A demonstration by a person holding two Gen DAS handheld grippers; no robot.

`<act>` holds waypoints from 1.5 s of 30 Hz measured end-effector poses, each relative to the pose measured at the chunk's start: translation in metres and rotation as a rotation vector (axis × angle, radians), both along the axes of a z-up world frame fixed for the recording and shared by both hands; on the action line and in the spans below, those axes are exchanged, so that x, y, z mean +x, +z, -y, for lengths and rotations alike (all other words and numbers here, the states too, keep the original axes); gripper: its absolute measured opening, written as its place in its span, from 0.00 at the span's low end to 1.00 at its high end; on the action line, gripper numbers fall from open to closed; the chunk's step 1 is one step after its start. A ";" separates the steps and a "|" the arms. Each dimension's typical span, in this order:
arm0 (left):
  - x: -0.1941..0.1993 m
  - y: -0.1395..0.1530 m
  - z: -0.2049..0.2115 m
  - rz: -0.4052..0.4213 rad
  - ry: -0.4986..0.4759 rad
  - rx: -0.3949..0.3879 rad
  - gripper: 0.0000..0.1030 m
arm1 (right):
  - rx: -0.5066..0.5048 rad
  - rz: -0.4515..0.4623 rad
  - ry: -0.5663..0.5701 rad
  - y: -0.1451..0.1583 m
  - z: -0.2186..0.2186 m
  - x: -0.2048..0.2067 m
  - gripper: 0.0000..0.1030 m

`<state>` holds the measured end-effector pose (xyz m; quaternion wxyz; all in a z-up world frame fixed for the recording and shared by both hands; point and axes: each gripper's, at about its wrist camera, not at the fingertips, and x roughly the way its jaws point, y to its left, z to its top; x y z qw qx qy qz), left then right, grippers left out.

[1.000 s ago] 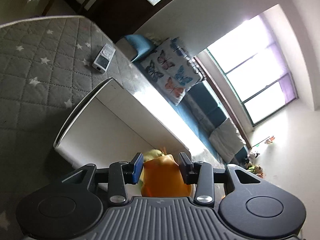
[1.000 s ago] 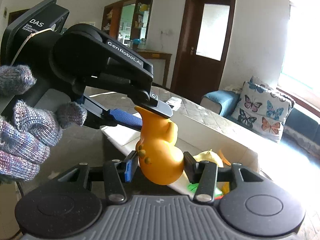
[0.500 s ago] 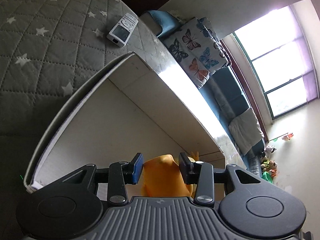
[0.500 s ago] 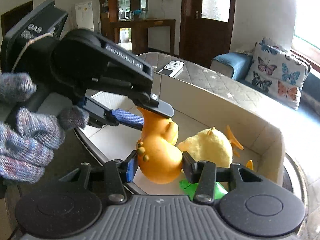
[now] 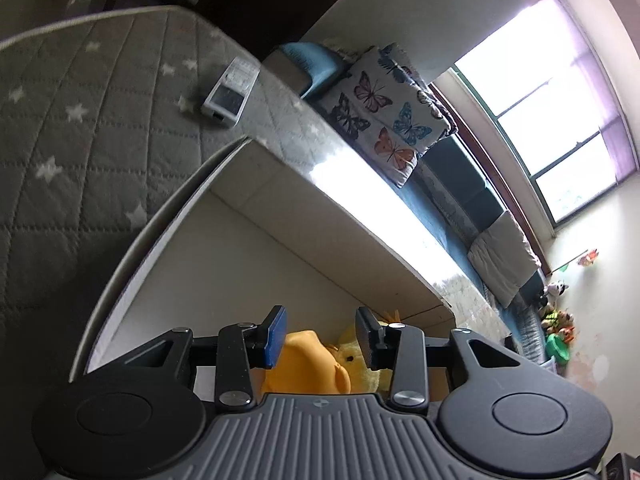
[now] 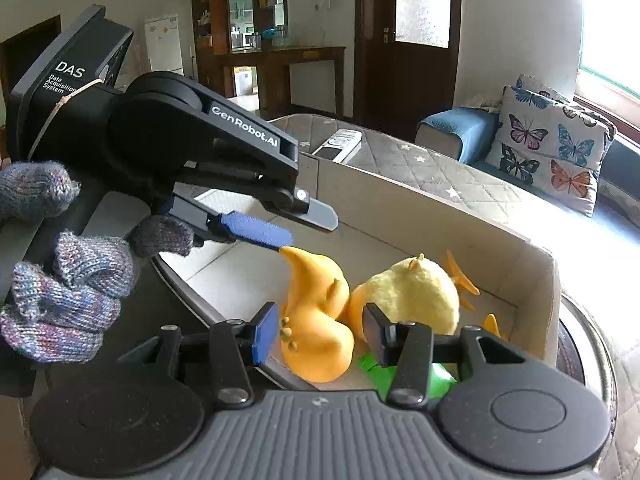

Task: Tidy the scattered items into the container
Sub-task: 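Lower the orange-yellow toy into the box and open the left gripper, then withdraw the open left gripper up and away from the box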

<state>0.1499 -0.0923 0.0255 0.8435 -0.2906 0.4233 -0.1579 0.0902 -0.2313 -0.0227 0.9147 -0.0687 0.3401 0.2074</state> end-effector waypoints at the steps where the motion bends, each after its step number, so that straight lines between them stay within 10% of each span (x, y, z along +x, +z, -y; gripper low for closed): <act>1: -0.003 0.003 0.001 0.011 -0.005 0.007 0.39 | 0.001 0.004 -0.002 0.001 0.000 -0.002 0.46; 17: -0.081 0.048 0.015 0.217 -0.099 0.143 0.39 | 0.041 0.076 -0.073 0.022 0.009 -0.042 0.67; 45: -0.175 0.031 0.030 0.362 -0.172 0.394 0.39 | 0.103 0.173 -0.240 0.022 0.027 -0.130 1.00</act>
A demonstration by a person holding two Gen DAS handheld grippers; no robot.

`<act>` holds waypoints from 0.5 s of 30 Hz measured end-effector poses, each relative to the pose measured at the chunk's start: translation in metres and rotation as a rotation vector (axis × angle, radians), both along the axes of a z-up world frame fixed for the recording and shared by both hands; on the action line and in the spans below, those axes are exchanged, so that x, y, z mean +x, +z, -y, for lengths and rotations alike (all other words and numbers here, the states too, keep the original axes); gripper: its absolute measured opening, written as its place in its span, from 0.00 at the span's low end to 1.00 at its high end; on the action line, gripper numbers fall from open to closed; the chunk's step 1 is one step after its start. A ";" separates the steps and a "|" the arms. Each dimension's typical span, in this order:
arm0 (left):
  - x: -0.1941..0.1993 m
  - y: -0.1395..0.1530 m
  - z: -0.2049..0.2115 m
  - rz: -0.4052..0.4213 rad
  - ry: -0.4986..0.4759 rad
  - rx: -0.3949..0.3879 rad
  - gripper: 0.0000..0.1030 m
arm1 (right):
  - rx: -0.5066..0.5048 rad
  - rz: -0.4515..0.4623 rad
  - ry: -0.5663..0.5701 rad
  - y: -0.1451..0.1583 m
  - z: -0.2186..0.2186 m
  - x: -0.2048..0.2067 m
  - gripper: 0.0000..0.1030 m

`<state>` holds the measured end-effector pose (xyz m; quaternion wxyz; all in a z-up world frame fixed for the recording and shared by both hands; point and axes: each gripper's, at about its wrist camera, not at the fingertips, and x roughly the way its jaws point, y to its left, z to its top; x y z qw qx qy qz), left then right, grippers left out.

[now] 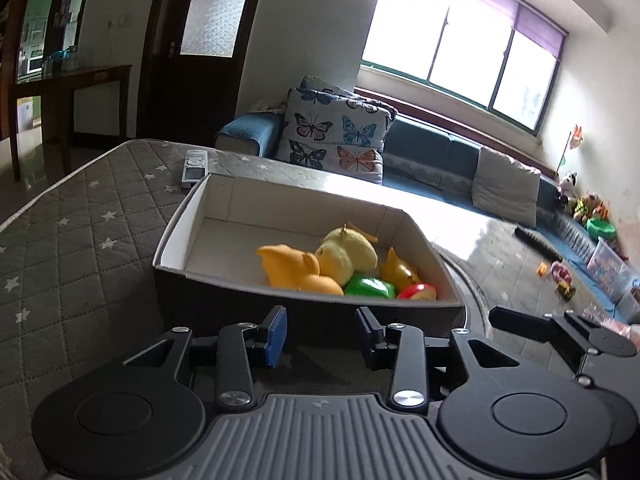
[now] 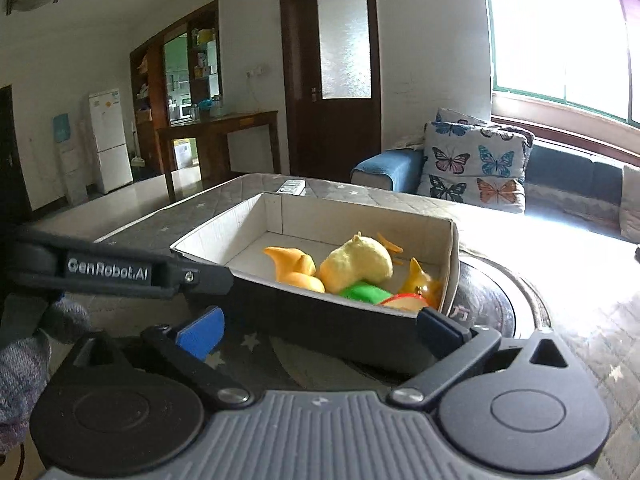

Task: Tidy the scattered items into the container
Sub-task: 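Withdraw the open left gripper up and away from the box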

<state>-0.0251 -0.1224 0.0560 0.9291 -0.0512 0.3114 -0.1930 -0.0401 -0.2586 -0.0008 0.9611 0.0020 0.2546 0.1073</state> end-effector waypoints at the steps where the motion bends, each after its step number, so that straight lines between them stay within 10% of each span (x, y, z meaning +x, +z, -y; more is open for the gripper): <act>1: -0.002 -0.001 0.000 0.001 0.001 0.007 0.39 | 0.002 0.001 -0.003 -0.001 0.000 -0.002 1.00; 15: -0.023 -0.016 -0.002 0.034 0.056 0.115 0.39 | 0.011 0.017 -0.041 -0.013 -0.007 -0.024 1.00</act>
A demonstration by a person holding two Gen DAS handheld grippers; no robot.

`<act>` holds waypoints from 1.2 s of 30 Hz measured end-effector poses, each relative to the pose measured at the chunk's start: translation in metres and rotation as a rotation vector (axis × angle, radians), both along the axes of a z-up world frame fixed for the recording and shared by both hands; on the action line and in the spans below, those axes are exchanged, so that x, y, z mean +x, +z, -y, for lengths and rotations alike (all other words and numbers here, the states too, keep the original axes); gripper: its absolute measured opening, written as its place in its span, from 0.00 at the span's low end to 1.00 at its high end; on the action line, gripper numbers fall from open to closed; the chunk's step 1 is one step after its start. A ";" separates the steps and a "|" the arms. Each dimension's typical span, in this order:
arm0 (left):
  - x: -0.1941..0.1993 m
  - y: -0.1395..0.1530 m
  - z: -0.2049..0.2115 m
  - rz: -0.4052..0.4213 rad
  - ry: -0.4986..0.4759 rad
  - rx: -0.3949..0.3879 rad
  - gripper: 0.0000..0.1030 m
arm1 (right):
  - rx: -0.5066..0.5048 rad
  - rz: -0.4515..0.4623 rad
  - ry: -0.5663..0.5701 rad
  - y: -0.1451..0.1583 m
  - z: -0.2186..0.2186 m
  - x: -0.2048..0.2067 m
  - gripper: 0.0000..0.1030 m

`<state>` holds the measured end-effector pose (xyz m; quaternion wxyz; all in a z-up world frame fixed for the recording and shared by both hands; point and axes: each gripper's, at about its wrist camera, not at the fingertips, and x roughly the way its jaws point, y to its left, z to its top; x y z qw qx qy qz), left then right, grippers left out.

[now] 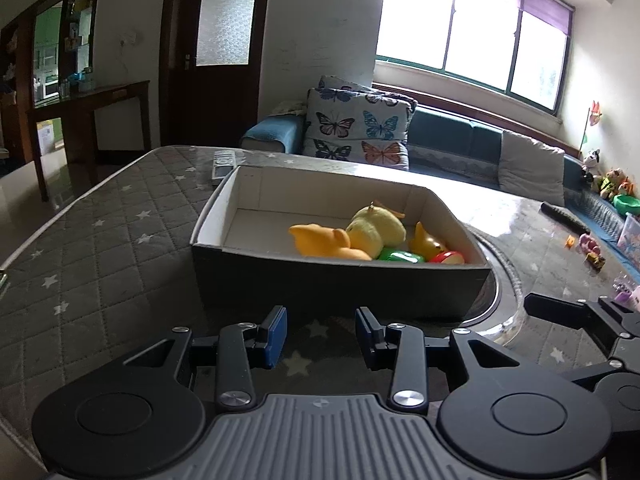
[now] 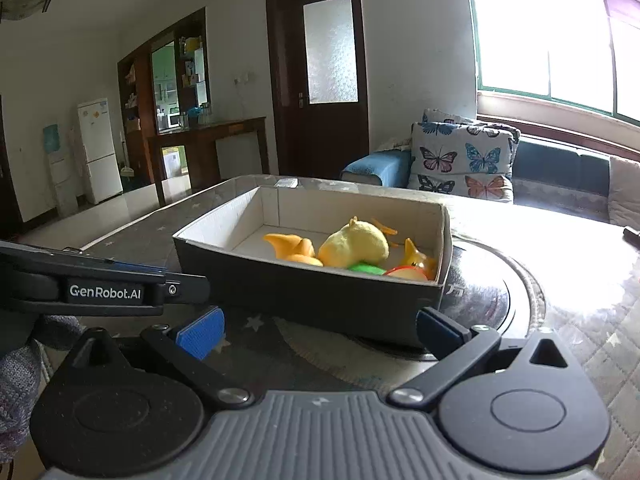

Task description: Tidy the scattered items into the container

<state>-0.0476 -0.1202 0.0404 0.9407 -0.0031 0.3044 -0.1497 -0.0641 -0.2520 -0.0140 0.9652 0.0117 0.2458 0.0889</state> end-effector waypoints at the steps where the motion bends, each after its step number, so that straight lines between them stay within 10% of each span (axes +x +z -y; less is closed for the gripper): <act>1: -0.001 -0.001 -0.001 0.000 0.003 0.006 0.39 | 0.000 -0.002 0.001 -0.001 -0.001 -0.001 1.00; 36: -0.017 -0.017 -0.010 0.019 0.095 0.089 0.39 | -0.002 -0.110 -0.047 -0.017 -0.017 -0.006 1.00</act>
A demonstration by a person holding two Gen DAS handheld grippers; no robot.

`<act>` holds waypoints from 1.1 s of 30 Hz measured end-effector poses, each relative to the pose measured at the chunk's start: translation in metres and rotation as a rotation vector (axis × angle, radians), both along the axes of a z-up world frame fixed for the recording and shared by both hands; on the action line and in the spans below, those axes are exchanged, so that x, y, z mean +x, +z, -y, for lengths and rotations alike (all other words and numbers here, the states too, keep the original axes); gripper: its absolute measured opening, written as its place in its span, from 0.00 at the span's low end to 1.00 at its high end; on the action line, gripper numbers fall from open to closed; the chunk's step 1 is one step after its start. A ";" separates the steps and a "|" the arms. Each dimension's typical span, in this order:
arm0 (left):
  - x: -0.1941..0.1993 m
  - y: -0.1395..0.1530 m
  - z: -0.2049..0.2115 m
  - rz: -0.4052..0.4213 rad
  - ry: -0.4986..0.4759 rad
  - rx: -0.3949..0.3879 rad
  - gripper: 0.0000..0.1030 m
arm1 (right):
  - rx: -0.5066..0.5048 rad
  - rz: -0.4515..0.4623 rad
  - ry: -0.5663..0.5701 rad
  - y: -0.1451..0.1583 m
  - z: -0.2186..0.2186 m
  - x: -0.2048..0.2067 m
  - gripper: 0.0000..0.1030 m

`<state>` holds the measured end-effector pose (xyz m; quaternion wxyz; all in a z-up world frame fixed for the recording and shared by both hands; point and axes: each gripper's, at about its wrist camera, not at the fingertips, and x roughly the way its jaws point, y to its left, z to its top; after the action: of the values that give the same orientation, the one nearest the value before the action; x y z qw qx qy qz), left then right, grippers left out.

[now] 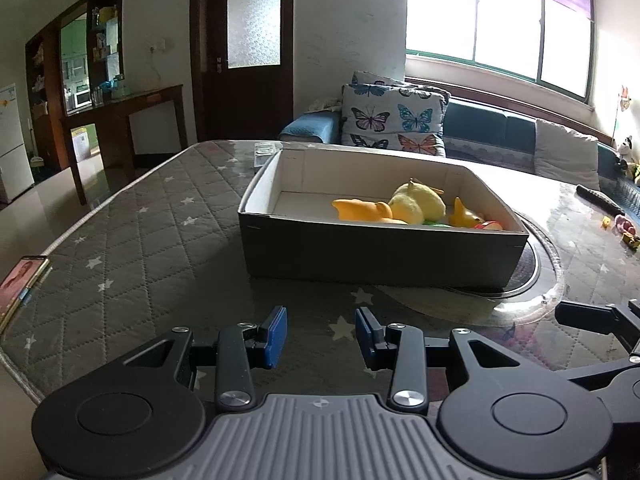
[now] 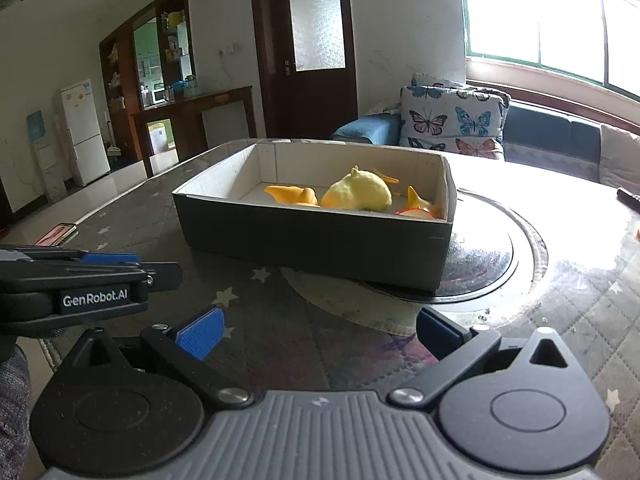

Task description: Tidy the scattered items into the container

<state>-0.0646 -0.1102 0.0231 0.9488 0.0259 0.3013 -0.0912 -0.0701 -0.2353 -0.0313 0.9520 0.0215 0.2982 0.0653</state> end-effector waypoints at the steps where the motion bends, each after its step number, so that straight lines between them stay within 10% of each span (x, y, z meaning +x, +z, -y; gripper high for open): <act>1: 0.000 0.000 0.000 0.001 0.002 0.002 0.39 | 0.000 -0.002 0.000 0.000 0.000 0.000 1.00; 33: 0.026 0.002 0.007 0.002 0.018 0.042 0.39 | -0.026 -0.042 -0.019 -0.007 -0.001 0.023 1.00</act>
<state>-0.0386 -0.1169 0.0251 0.9491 0.0432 0.3026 -0.0762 -0.0469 -0.2347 -0.0380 0.9463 0.0134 0.3189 0.0520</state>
